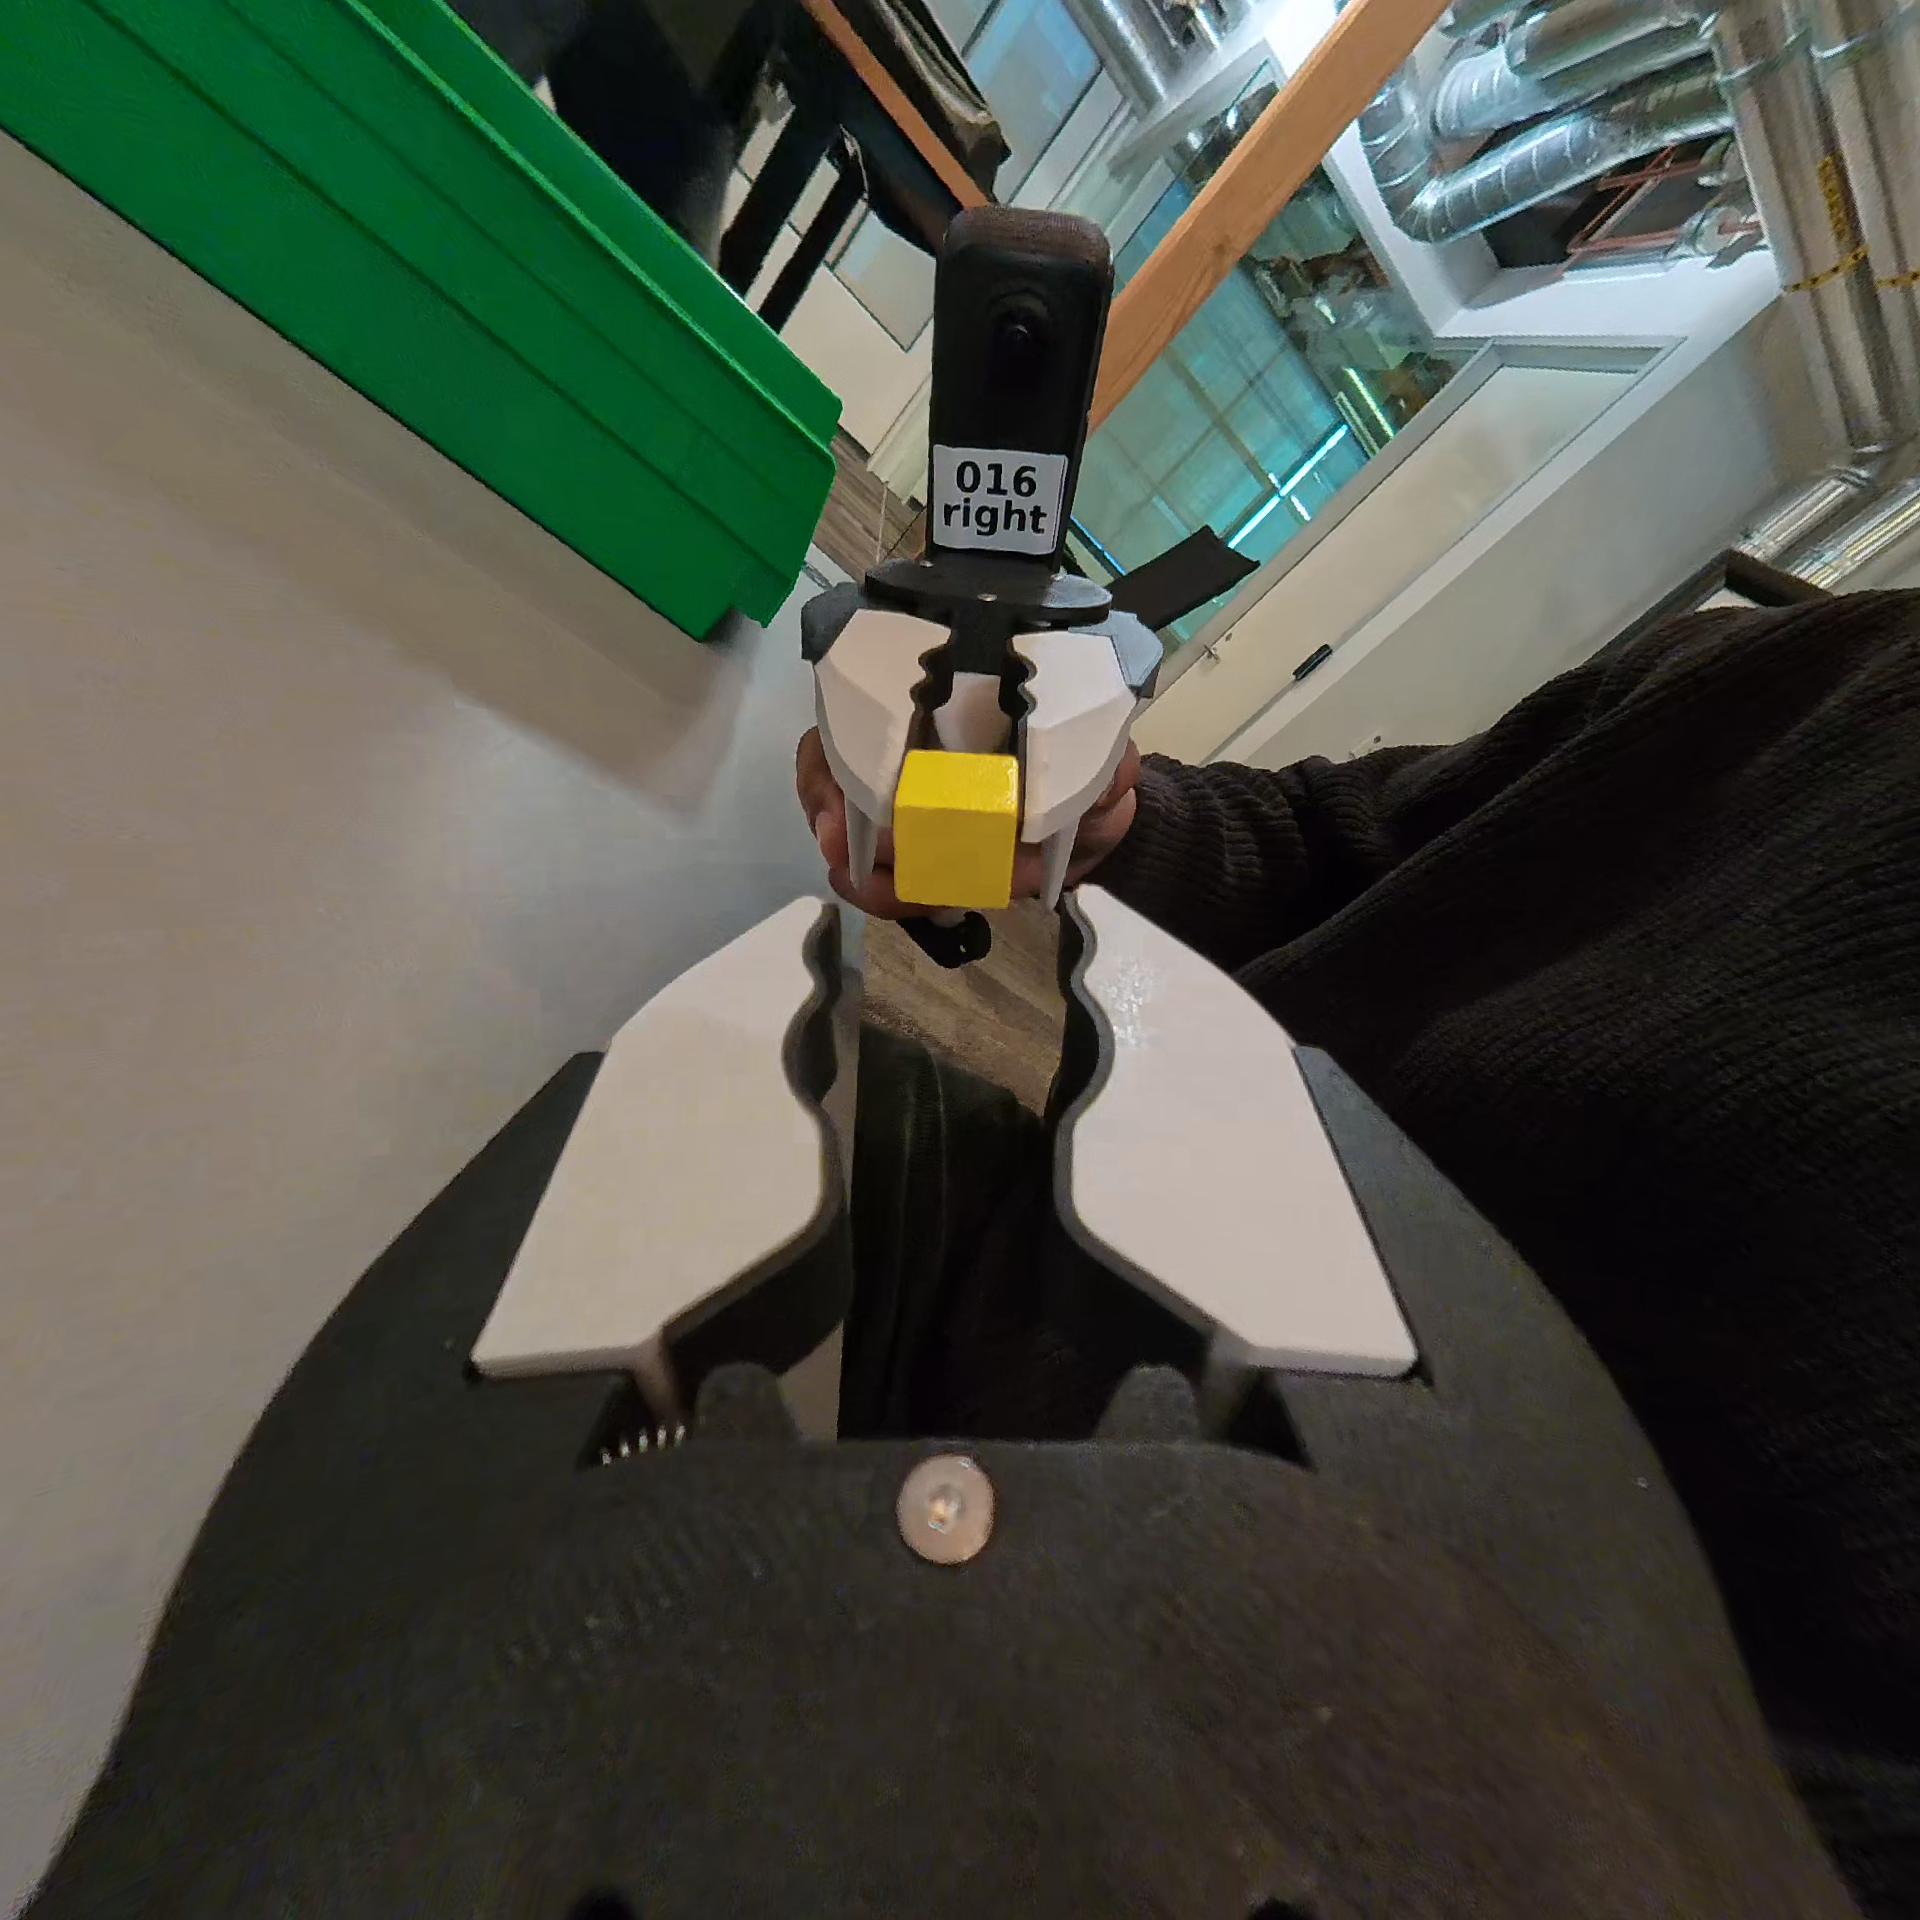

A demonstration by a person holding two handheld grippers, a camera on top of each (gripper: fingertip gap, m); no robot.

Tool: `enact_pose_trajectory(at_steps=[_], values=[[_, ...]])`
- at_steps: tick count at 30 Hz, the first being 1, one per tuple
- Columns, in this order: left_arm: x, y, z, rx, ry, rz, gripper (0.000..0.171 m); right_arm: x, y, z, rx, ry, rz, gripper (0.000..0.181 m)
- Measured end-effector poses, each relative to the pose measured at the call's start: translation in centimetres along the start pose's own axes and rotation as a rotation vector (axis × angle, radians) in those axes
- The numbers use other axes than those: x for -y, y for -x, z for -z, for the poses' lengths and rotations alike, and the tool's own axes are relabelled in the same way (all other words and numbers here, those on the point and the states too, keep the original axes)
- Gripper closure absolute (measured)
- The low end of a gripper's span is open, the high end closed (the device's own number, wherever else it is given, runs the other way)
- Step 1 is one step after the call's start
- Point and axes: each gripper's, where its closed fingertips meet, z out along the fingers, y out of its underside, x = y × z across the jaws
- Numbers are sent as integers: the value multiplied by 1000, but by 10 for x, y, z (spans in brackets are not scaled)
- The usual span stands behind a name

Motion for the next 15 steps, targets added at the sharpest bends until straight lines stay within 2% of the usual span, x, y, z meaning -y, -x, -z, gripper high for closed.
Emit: enact_pose_trajectory(at_steps=[4,7,9,11,13,15], values=[[-3,1,-1,8,16,-3,128,4,-1,3,-12,-2,23,161],[-3,1,0,9,16,2,127,35,-2,23,-69,-80,91,160],[-2,2,0,11,13,7,127,73,-8,57,-173,-156,179,160],[-2,3,1,11,11,13,128,110,-21,106,-326,-180,301,160],[-1,4,1,13,7,15,128,139,-43,160,-507,-106,408,160],[-2,4,0,14,7,16,128,159,-76,216,-709,47,541,160]])
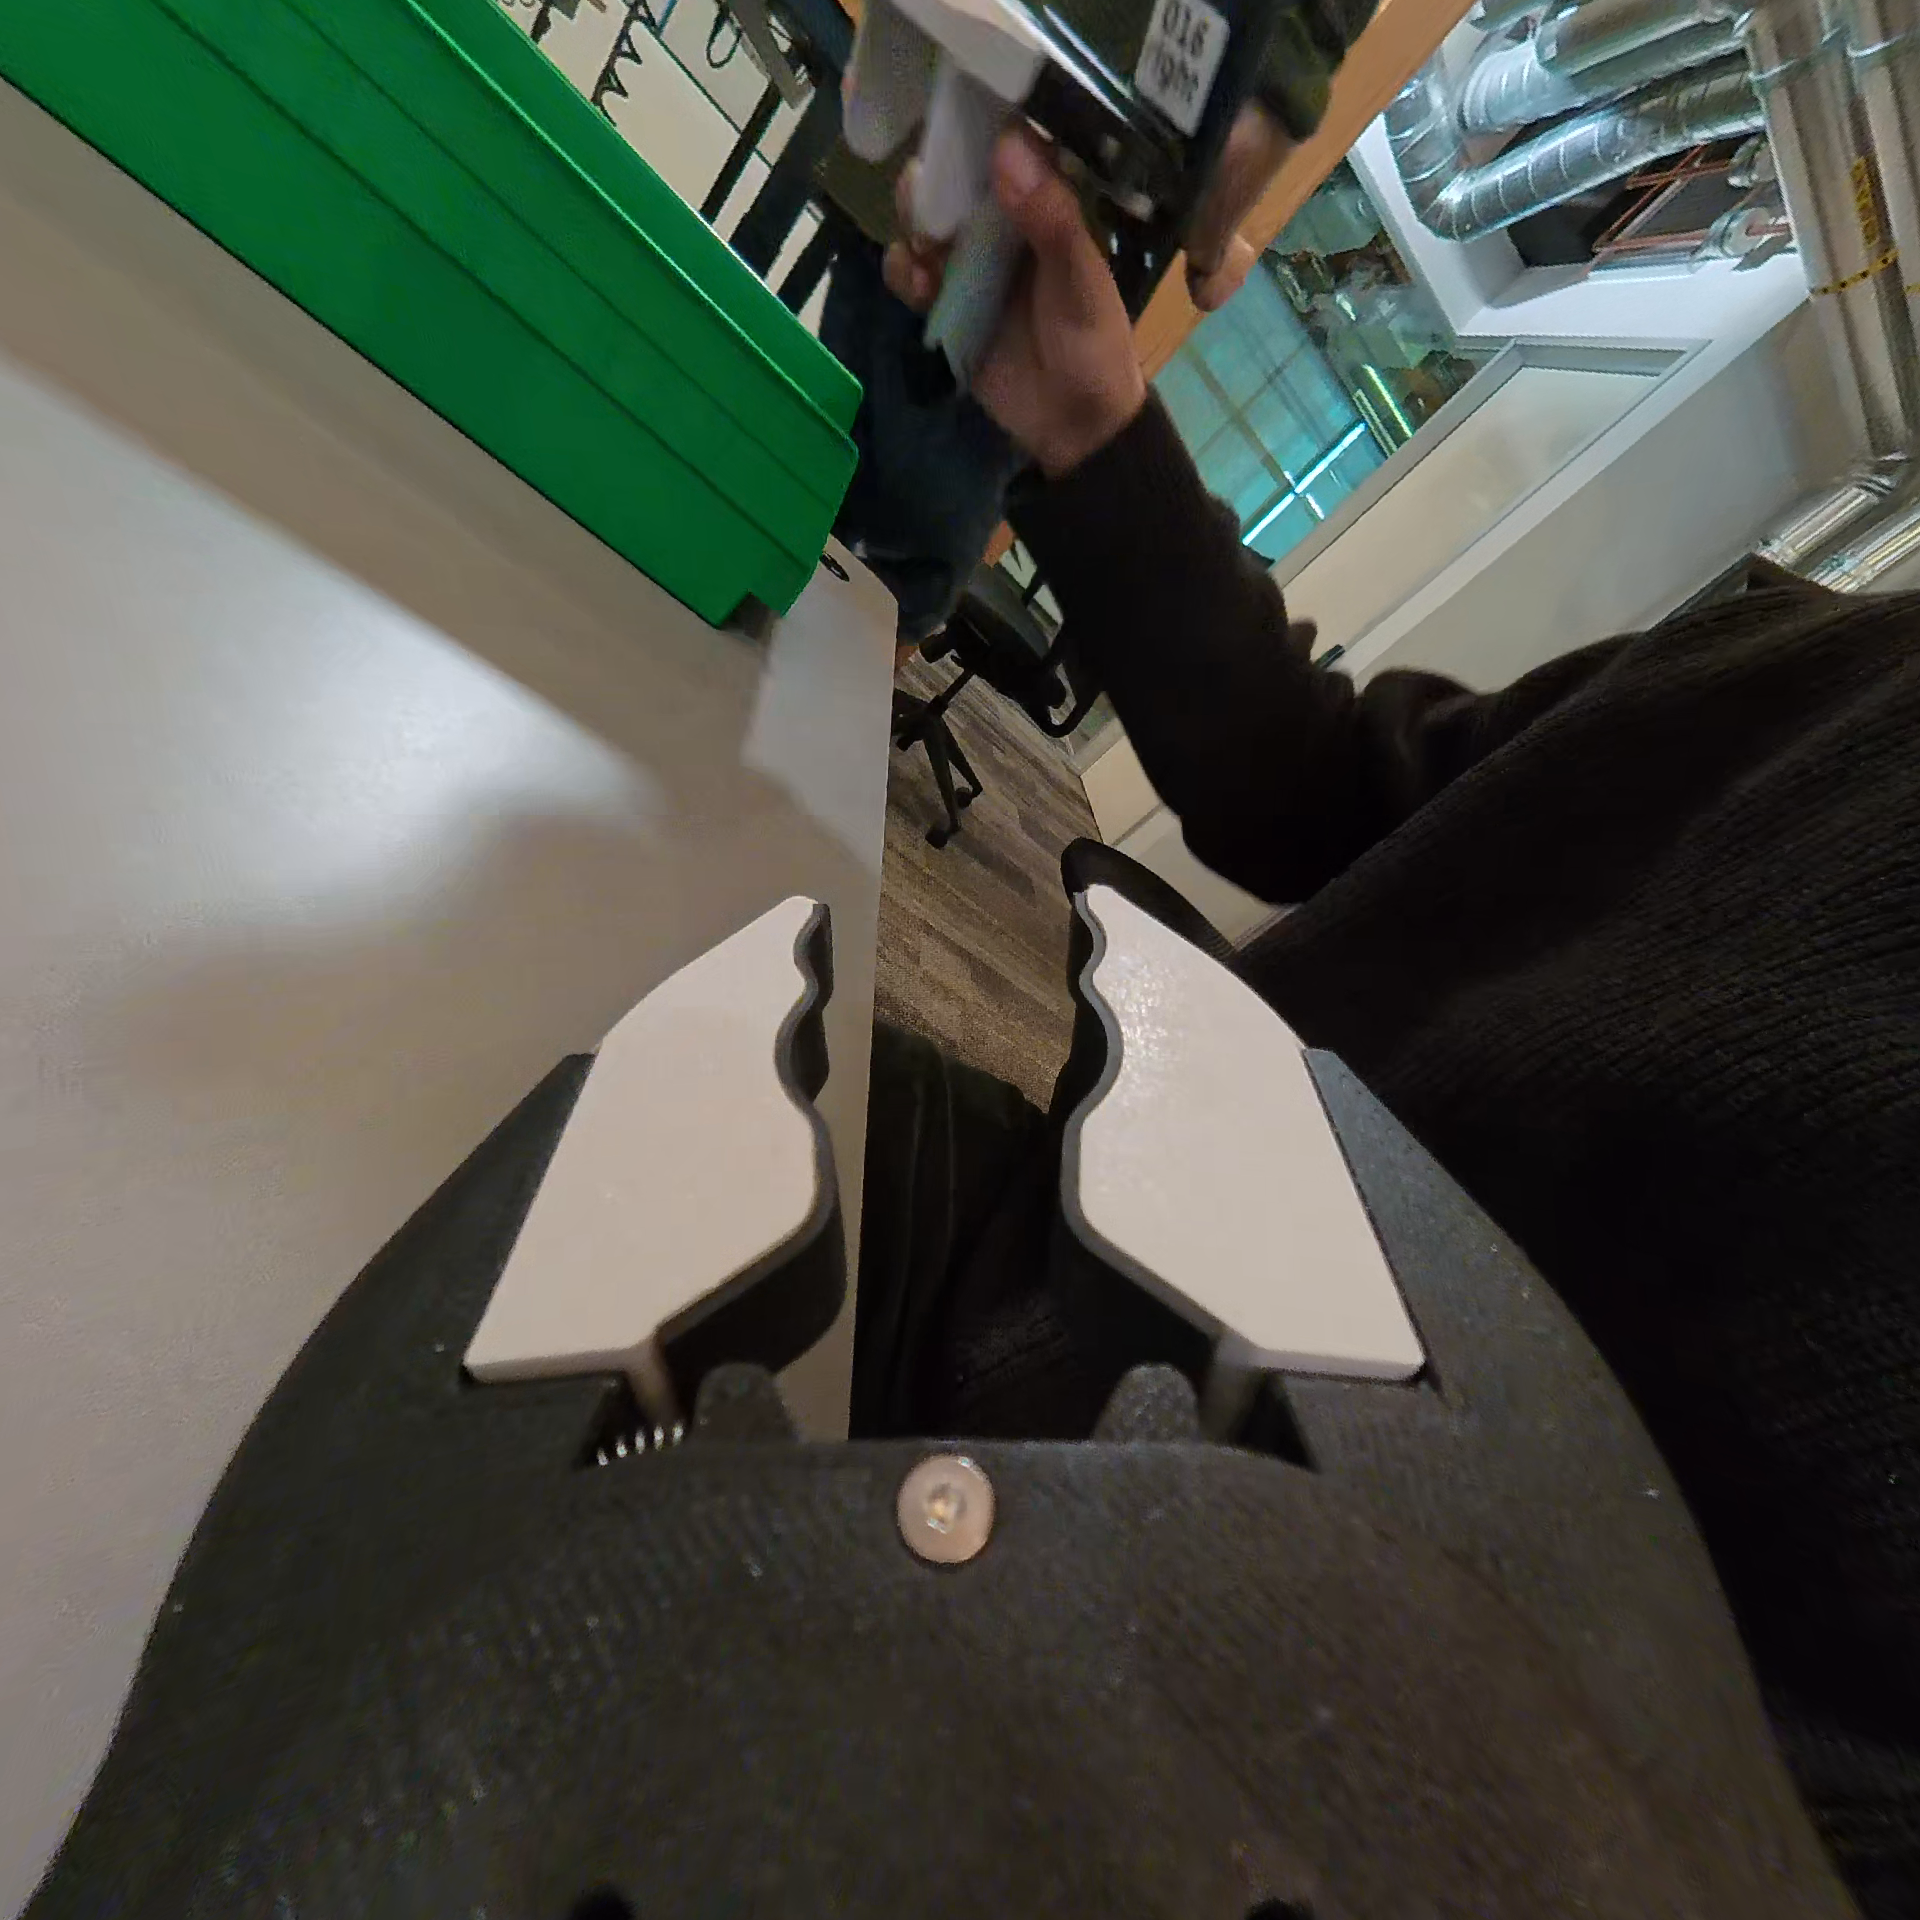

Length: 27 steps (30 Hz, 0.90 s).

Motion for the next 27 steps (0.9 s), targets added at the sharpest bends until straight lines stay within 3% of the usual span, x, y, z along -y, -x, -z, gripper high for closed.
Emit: enact_pose_trajectory(at_steps=[2,5,8,10,14,22,27], values=[[-1,1,-1,6,6,-2,128,-28,-60,13,-90,245,187,160],[-5,5,-4,20,25,-7,128,-90,-124,33,-93,707,483,160],[-9,9,-7,41,47,-17,128,-137,-147,45,36,1041,709,160],[-12,11,-9,53,64,-25,128,-155,-143,41,151,1134,730,160],[-17,13,-13,53,92,-23,128,-175,-160,43,222,1352,804,160],[-16,11,-14,20,82,13,128,-206,-166,43,324,1514,839,159],[-15,11,-12,19,71,26,128,-214,-169,39,334,1523,887,160]])
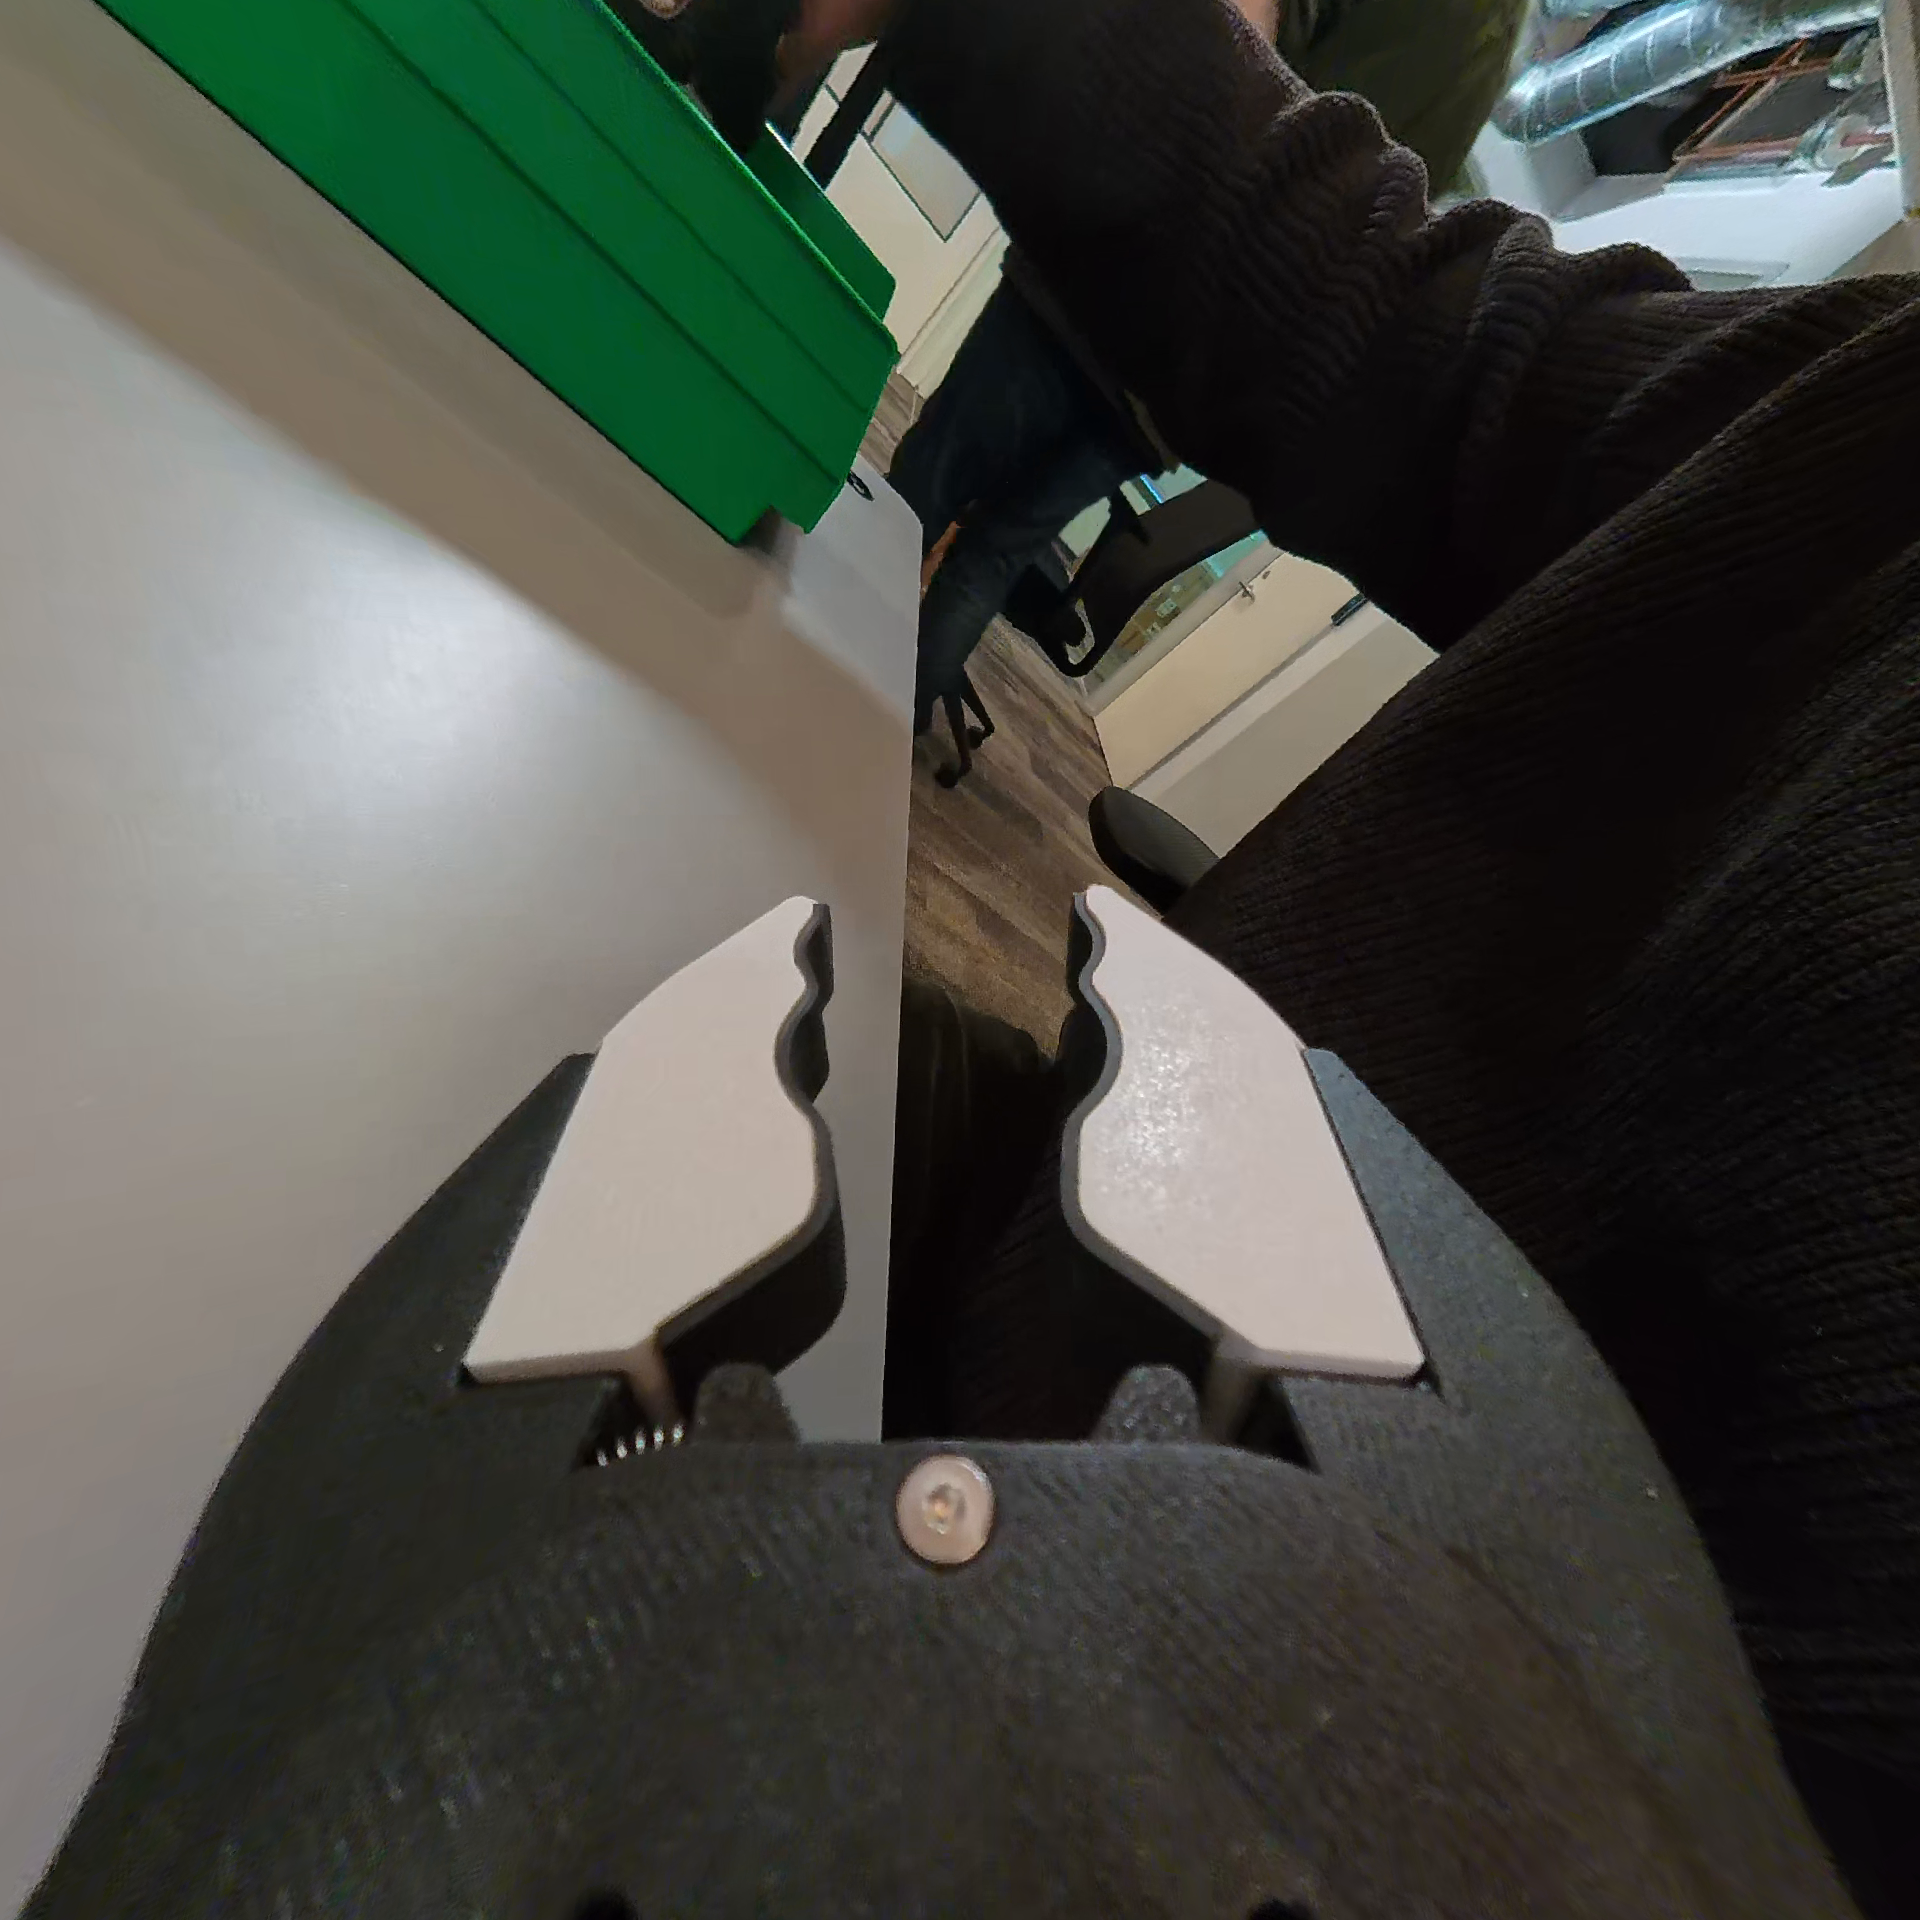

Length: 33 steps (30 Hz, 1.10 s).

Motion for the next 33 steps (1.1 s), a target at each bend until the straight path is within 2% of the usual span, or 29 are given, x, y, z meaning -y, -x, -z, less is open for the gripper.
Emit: enact_pose_trajectory(at_steps=[6,13,16,18,21,23,25,26,28,30,33], values=[[0,0,-1,-9,0,9,128,-1,-4,0,-13,9,10,159],[-1,1,-1,-4,2,12,128,-3,-3,1,-15,25,-5,145],[1,1,0,-3,-3,14,128,-7,-3,12,-33,17,-37,141],[1,1,0,-4,-6,13,129,-4,-4,26,-69,-47,-86,140],[2,-1,1,-8,-10,13,129,10,-10,60,-150,-278,-258,138],[2,-2,1,-13,-13,13,129,9,-21,86,-262,-450,-433,121],[2,-4,1,-18,-16,12,129,-23,-46,111,-528,-525,-660,101],[2,-5,1,-20,-16,12,129,-49,-54,122,-680,-511,-781,99],[3,-6,1,-24,-19,14,129,-97,-44,129,-828,-460,-988,121],[3,-8,1,-29,-22,17,129,-104,-24,121,-742,-579,-1146,116],[3,-9,0,-30,-24,18,129,-91,7,104,-480,-736,-1343,121]])
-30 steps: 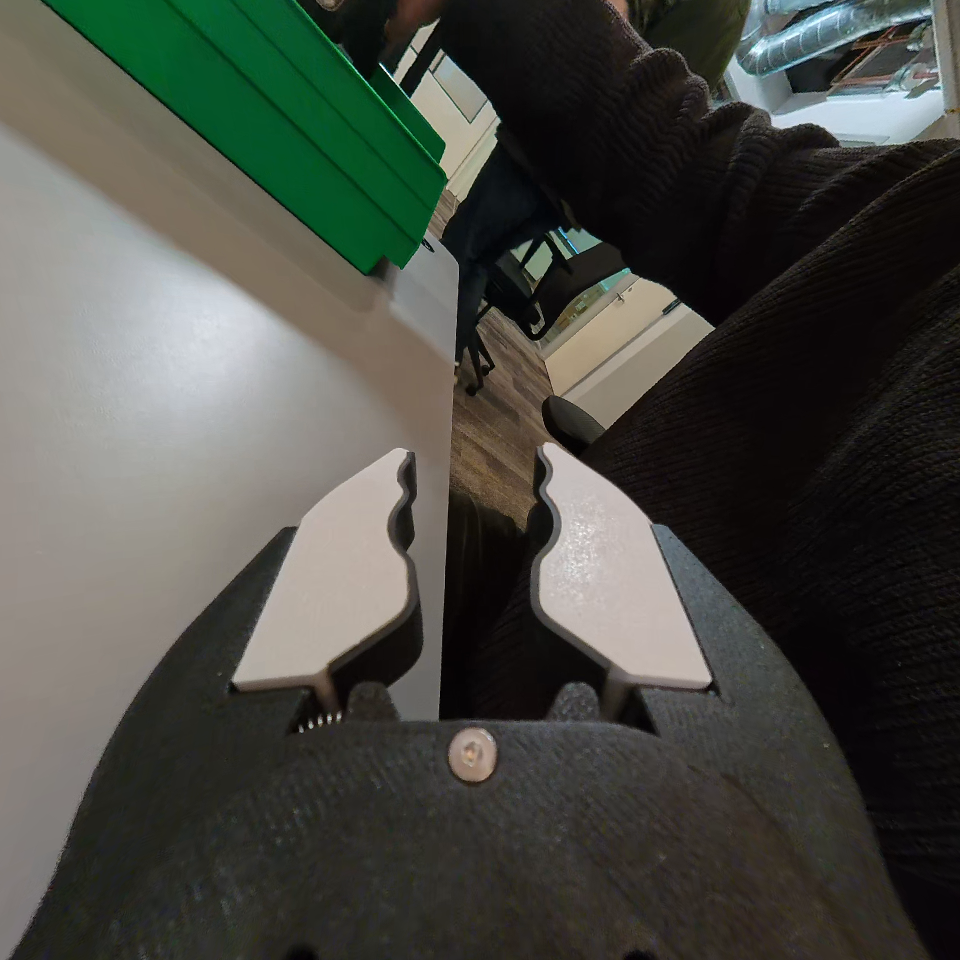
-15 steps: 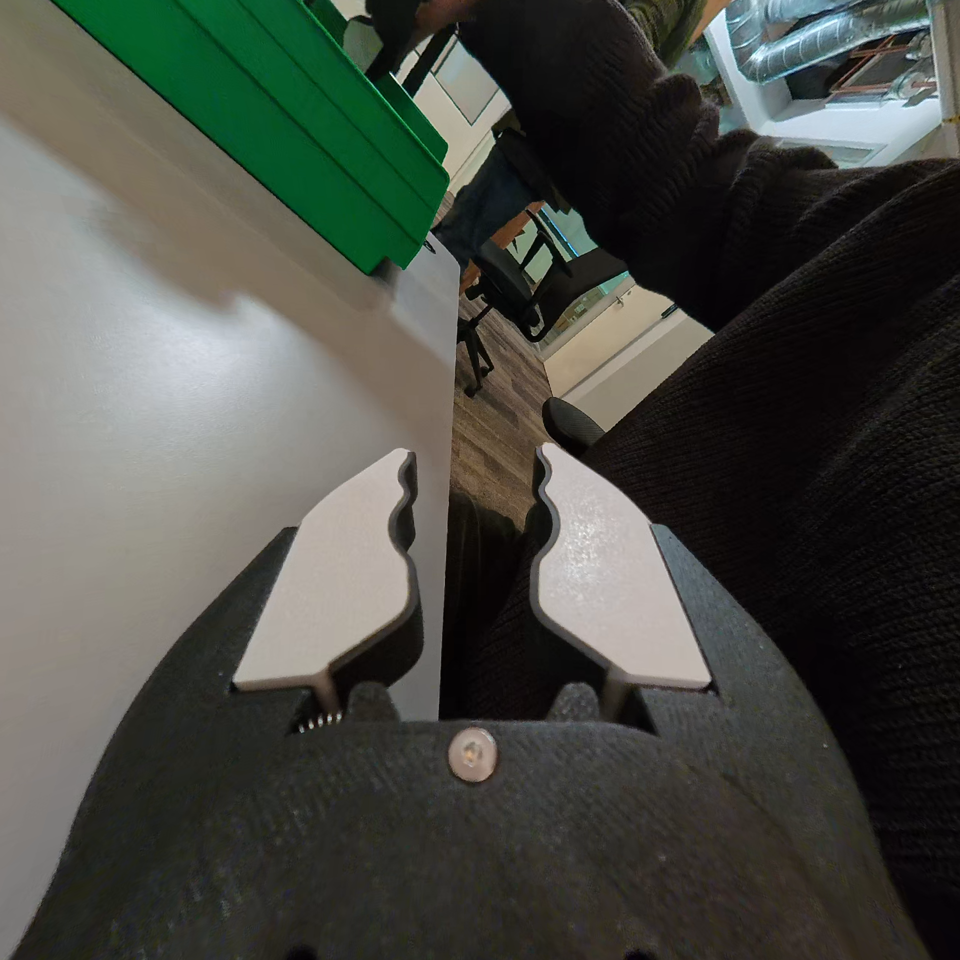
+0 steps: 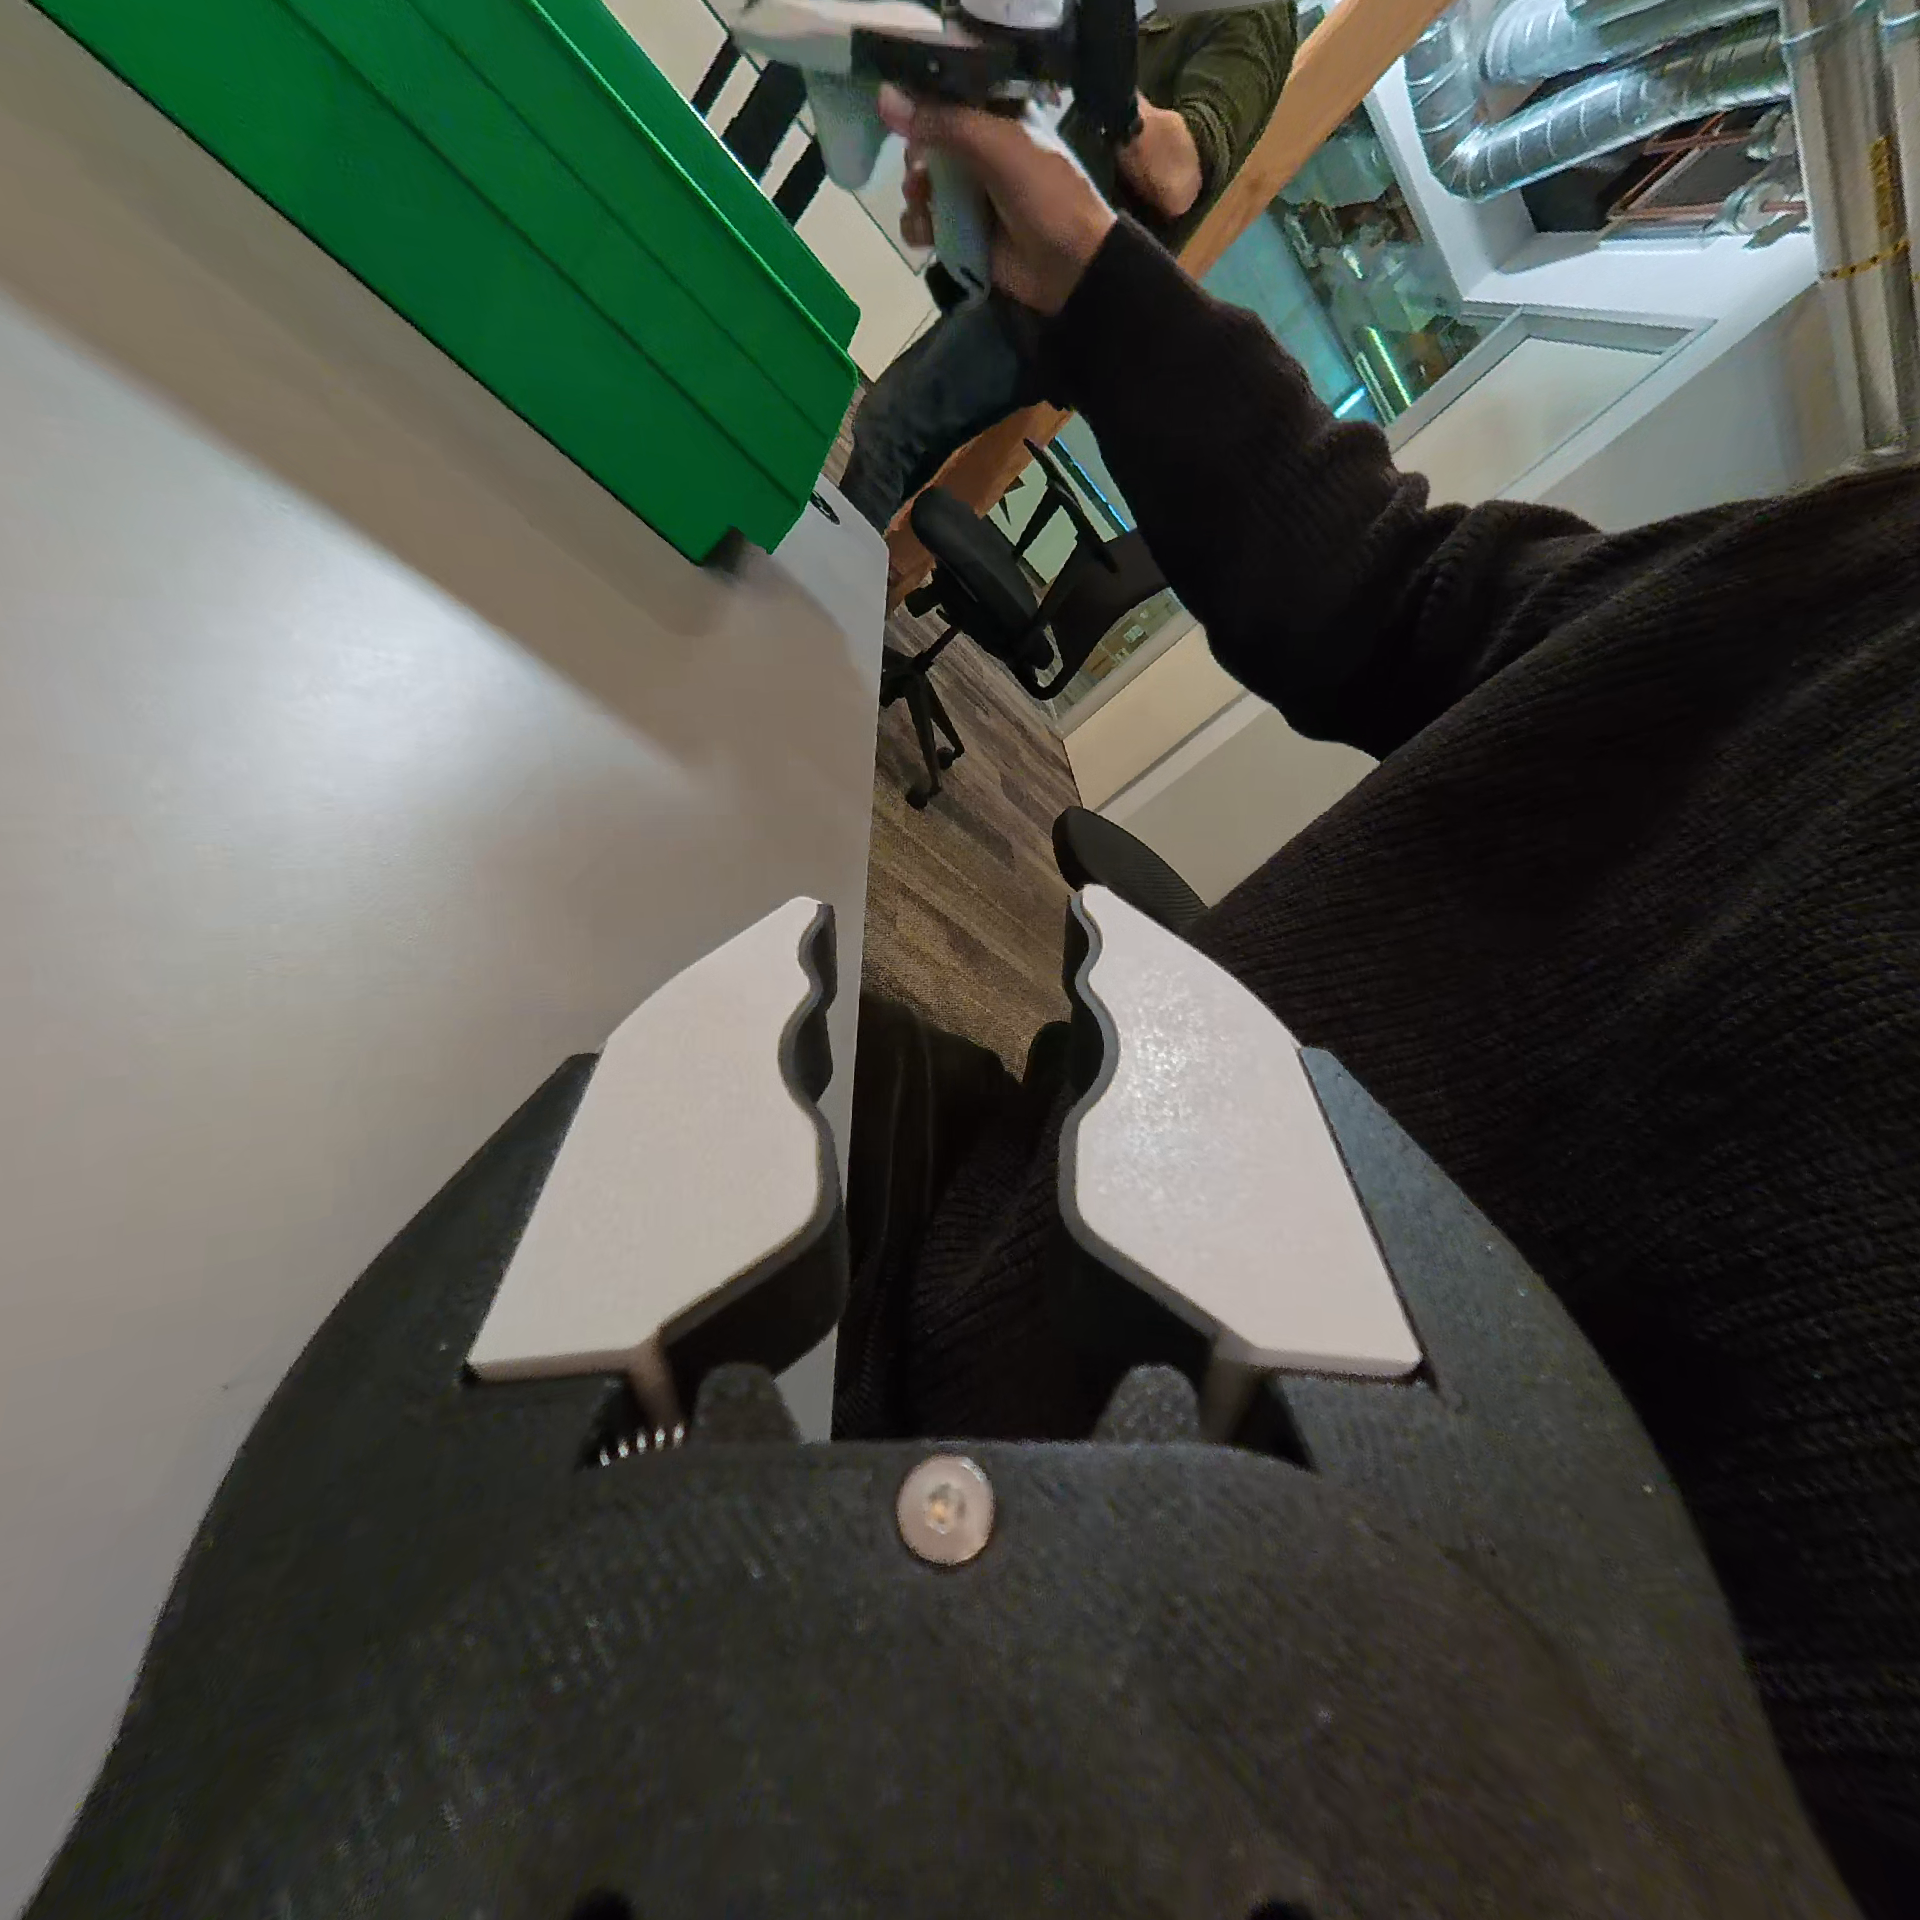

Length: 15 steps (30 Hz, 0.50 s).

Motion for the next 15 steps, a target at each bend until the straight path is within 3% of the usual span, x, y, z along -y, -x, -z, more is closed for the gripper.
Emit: enact_pose_trajectory(at_steps=[6,11,12,14,15], values=[[0,-3,-2,-9,-8,16,129,-63,38,-7,137,250,-67,113],[0,-7,-4,-8,-7,2,130,-103,64,-19,270,469,-103,139],[0,-8,-4,-8,-6,-2,130,-105,63,-22,255,473,-121,136],[0,-11,-5,-10,-4,-9,130,-107,57,-25,213,466,-114,159],[0,-12,-5,-12,-4,-12,130,-107,57,-25,221,456,-95,161]])
